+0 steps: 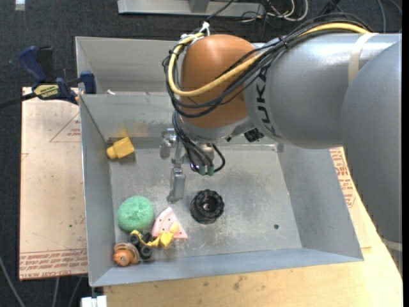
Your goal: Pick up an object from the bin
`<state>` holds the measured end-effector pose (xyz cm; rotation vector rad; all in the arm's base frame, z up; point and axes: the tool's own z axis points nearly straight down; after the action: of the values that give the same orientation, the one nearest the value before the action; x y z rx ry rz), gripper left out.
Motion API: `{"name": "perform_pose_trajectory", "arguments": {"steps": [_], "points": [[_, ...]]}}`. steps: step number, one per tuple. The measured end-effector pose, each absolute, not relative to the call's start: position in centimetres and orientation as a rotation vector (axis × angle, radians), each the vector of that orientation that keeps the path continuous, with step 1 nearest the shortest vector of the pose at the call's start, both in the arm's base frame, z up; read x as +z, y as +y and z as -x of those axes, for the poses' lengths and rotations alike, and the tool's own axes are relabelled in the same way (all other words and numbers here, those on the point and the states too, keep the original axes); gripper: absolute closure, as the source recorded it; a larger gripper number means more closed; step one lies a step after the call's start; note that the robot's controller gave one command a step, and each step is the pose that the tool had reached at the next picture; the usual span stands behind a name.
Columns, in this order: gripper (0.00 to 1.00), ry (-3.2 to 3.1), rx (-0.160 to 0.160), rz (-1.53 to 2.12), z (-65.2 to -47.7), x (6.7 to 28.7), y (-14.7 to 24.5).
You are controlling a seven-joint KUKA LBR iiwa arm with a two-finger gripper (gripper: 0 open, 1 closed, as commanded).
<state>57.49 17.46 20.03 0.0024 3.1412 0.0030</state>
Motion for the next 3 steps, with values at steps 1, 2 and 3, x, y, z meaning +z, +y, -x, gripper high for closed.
{"name": "perform_pose_trajectory", "arguments": {"steps": [1,2,3], "points": [[0.00,3.141,0.003,-0.002,-57.5,20.0,17.5],[0.00,3.135,0.005,0.024,-55.6,15.0,17.9],[0.00,3.145,-0.001,-0.101,-52.8,12.2,19.2]]}}
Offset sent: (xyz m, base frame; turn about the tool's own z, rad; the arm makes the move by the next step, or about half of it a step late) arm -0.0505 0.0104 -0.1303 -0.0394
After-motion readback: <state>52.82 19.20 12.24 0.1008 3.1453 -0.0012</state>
